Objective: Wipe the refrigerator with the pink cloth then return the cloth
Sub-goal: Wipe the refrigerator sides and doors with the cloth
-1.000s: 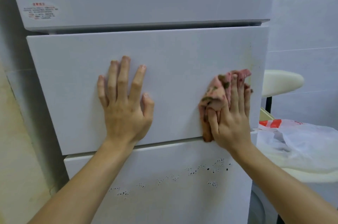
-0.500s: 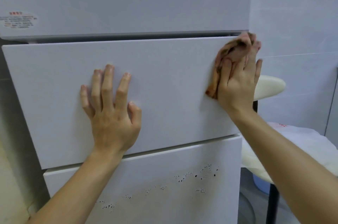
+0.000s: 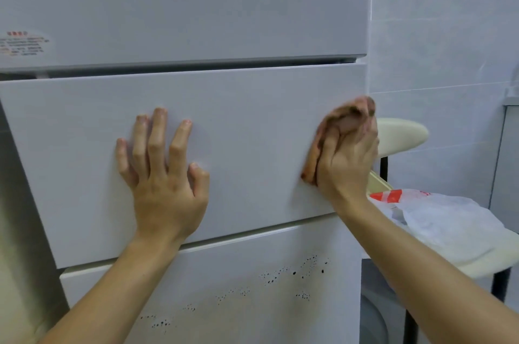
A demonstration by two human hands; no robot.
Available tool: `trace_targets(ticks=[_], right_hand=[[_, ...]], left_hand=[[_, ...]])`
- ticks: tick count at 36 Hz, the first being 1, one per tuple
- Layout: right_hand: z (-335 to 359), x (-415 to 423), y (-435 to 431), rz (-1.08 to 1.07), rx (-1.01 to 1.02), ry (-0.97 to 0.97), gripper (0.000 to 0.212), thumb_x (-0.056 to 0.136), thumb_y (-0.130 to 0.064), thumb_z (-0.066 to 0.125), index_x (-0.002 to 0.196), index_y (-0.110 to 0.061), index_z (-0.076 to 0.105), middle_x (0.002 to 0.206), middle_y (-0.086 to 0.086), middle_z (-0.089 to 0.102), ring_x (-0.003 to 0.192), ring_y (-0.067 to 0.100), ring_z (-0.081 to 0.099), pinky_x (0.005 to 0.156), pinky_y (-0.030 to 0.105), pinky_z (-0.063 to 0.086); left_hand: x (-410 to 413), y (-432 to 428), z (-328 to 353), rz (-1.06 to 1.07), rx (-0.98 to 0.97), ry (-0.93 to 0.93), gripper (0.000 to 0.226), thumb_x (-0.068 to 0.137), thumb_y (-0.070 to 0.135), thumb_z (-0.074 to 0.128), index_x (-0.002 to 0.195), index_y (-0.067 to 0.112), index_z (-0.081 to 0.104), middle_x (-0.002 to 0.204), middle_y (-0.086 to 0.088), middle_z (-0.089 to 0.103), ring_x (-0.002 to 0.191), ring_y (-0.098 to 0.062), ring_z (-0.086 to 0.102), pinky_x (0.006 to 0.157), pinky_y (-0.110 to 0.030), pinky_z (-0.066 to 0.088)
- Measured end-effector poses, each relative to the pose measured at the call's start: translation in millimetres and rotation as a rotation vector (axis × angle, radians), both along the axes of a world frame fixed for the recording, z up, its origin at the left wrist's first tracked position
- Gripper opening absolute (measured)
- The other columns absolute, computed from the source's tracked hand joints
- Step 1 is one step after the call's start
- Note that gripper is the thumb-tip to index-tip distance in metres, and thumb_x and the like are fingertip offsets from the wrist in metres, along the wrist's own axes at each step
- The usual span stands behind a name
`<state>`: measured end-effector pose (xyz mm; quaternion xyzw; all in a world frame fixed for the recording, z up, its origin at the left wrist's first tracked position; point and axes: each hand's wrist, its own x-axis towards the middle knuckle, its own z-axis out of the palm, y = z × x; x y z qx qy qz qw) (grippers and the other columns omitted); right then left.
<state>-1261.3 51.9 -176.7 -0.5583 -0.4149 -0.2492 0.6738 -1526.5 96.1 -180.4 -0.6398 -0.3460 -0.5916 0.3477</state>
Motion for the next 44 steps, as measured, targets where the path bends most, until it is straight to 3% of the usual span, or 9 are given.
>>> trace_targets(ticks=[4,7,14,18,21,25,31,36,44], right_hand=[[45,-1,11,-0.064,0.032,-0.039,0.07,0.105,-0.045,0.026,0.164,-0.006,0.028,0.17,0.027,0.015,0.154,0.047,0.021,0.126,0.054,0.015],[45,7,13,-0.101,0.068,-0.171,0.059,0.109,-0.032,0.034,0.162,-0.005,0.032,0.17,0.028,0.014,0.158,0.047,0.015,0.127,0.059,0.014],[-55,-1,6,-0.068,0.003,-0.41,0.061,0.11,-0.029,0.038,0.164,-0.005,0.024,0.172,0.023,0.014,0.163,0.031,-0.003,0.131,0.053,0.001],[-87,0,1,-0.028,-0.091,-0.485,0.065,0.111,-0.04,0.028,0.169,-0.018,0.007,0.174,0.019,0.006,0.162,0.04,0.0,0.132,0.051,-0.001],[-70,-4,1,-0.031,-0.081,-0.454,0.069,0.107,-0.038,0.032,0.169,-0.031,0.002,0.175,0.016,0.003,0.161,0.044,0.0,0.131,0.048,-0.006],[-16,-26,9,-0.034,-0.049,-0.301,0.065,0.11,-0.047,0.026,0.168,-0.021,0.018,0.176,0.011,0.0,0.161,0.038,-0.009,0.13,0.053,-0.007],[53,-92,25,-0.042,0.035,-0.16,0.062,0.108,-0.043,0.028,0.167,-0.025,0.019,0.175,0.016,-0.001,0.161,0.039,-0.008,0.131,0.049,-0.008],[22,-142,32,-0.057,0.058,-0.474,0.061,0.107,-0.031,0.043,0.164,-0.013,0.03,0.172,0.023,0.016,0.161,0.043,0.01,0.131,0.055,0.011],[-21,-117,19,-0.016,-0.049,-0.968,0.052,0.112,-0.032,0.039,0.161,-0.012,0.037,0.17,0.015,0.029,0.159,0.038,0.022,0.128,0.054,0.026]], left_hand=[[-5,0,0,-0.013,-0.006,0.026,0.06,0.094,0.021,0.05,0.154,0.012,0.047,0.167,-0.016,0.032,0.157,-0.037,0.022,0.127,-0.059,0.01],[-8,1,-2,-0.021,0.001,0.05,0.06,0.095,0.021,0.05,0.155,0.012,0.046,0.168,-0.016,0.03,0.158,-0.037,0.021,0.127,-0.06,0.011],[-23,1,-1,-0.043,-0.007,0.101,0.06,0.098,0.029,0.054,0.155,0.012,0.045,0.17,-0.012,0.029,0.159,-0.032,0.021,0.128,-0.055,0.012],[-47,4,2,-0.032,-0.004,0.154,0.07,0.101,0.047,0.055,0.158,0.009,0.039,0.169,-0.011,0.03,0.159,-0.03,0.023,0.128,-0.054,0.015],[-66,7,5,0.014,-0.018,0.151,0.079,0.098,0.06,0.053,0.158,0.011,0.038,0.17,-0.011,0.028,0.159,-0.032,0.022,0.127,-0.058,0.014],[-84,11,8,0.034,-0.016,0.175,0.077,0.098,0.06,0.05,0.158,0.014,0.039,0.17,-0.011,0.027,0.159,-0.032,0.021,0.127,-0.057,0.015],[-95,14,8,0.041,-0.028,0.14,0.076,0.098,0.059,0.049,0.157,0.012,0.04,0.17,-0.012,0.027,0.16,-0.031,0.02,0.128,-0.055,0.014],[-94,15,5,0.054,-0.011,0.134,0.066,0.101,0.047,0.046,0.158,0.013,0.04,0.171,-0.01,0.027,0.159,-0.03,0.021,0.127,-0.056,0.016],[-91,14,6,0.047,0.0,0.106,0.059,0.099,0.037,0.045,0.153,0.011,0.046,0.168,-0.012,0.033,0.156,-0.033,0.027,0.126,-0.057,0.018]])
